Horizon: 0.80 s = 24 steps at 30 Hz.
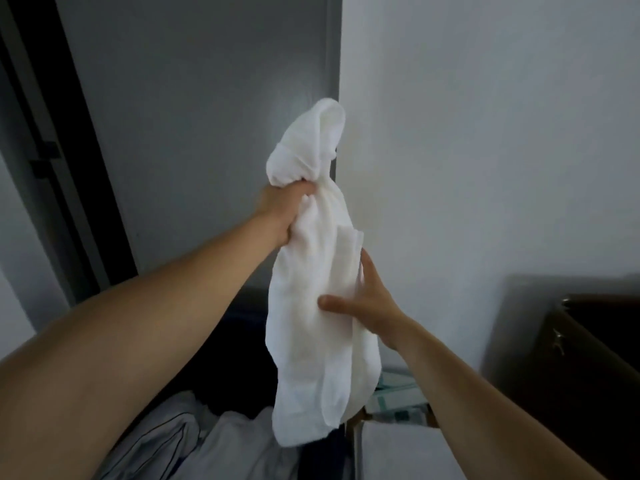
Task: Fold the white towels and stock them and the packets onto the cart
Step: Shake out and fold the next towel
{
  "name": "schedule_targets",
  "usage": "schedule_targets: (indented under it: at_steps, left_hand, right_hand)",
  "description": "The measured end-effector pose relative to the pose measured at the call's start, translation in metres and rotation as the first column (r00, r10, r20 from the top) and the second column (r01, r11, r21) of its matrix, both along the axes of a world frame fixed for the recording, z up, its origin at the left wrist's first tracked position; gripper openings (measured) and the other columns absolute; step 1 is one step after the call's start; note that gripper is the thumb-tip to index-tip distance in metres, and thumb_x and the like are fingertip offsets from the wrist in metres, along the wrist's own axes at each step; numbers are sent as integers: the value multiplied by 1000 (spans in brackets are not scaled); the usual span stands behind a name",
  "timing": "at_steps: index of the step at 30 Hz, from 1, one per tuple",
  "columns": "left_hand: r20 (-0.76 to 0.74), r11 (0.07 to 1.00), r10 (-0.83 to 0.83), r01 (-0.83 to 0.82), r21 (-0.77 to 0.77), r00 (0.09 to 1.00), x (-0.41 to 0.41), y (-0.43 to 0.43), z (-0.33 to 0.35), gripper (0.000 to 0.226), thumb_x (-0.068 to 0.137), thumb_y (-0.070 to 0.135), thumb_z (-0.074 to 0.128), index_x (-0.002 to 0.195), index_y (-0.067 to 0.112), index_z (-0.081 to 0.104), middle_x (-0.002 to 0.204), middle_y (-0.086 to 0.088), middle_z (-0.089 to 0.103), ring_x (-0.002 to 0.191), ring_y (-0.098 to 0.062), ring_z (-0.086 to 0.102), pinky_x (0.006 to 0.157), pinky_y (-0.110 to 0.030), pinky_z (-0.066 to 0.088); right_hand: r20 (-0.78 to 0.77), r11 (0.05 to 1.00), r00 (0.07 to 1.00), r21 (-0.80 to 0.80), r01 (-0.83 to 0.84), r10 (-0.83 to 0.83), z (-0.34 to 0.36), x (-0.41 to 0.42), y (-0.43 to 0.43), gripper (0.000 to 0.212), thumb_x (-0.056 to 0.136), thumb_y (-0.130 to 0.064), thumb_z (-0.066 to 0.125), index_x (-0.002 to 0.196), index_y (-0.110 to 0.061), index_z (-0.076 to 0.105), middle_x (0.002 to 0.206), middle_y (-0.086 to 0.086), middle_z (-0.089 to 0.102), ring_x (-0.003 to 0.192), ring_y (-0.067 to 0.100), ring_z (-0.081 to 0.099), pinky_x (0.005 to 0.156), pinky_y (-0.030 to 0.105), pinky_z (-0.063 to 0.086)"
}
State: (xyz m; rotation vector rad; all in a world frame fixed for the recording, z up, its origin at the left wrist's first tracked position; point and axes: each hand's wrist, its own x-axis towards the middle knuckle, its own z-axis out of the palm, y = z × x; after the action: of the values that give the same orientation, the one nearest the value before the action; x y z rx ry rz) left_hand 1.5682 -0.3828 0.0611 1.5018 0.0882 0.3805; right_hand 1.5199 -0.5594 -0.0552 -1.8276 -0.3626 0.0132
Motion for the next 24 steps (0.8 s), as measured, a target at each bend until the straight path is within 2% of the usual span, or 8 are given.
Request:
schedule_targets:
  at_steps: [4,8,10,13,15,18,22,24]
  left_hand:
    - [46,989,-115,119,-90,992,2,-37,27,58,51,36,79,103,13,69,96,-4,75,89,-24,72,84,-43,59]
    - [86,954,-254,264,-142,963,12,-62,35,72,55,40,82,119,13,66,108,-9,74,97,-28,72,91,-50,56]
    - [130,929,-306,326,-174,943,9,-77,39,68,61,38,82,121,11,66,111,-10,73,100,-29,72,92,-49,56]
    - [188,885,-379,414,-213,906,3,-102,42,49,76,28,75,120,8,67,110,-11,74,99,-28,72,84,-42,59]
    - [193,856,-422,459,-236,886,5,-118,40,42,80,25,74,117,9,68,107,-10,74,97,-26,73,78,-39,60]
    - [142,845,-437,459,-274,888,12,-135,30,37,78,27,76,111,12,70,99,-5,76,91,-24,74,72,-37,60]
    - [41,828,-490,479,-293,871,23,-152,0,35,80,28,74,110,12,67,105,-7,73,94,-26,71,79,-39,59]
    - [13,810,-510,485,-329,860,27,-160,-17,33,80,27,74,108,12,66,106,-8,73,95,-26,70,82,-40,58]
  right_hand:
    - [-62,993,997,111,43,-36,1,-14,-38,109,55,-52,94,144,-45,30,134,-19,53,120,9,54,98,38,49]
    - [-145,981,976,86,176,-162,11,-27,-78,72,65,-45,90,126,-30,55,113,-12,68,99,11,66,75,29,55]
    - [-181,966,955,68,250,-235,15,-28,-100,62,64,-45,90,117,-24,65,107,-7,74,94,16,71,76,37,60]
    - [-196,942,932,84,325,-304,28,-26,-123,55,60,-36,94,108,-20,72,100,-4,77,92,21,73,85,48,59]
    - [-181,904,902,105,413,-391,35,-25,-133,52,58,-30,95,104,-21,73,98,-3,77,92,23,73,86,47,58]
    - [-163,841,846,119,528,-508,35,-26,-143,43,67,-25,91,104,-22,70,99,-1,76,91,23,71,86,47,58]
    - [-53,732,736,81,676,-675,38,-27,-157,21,87,-24,74,105,-16,66,97,5,70,84,19,65,72,35,54]
    - [3,695,696,50,717,-719,39,-26,-162,15,88,-18,70,101,-14,64,97,10,69,83,25,64,69,33,52]
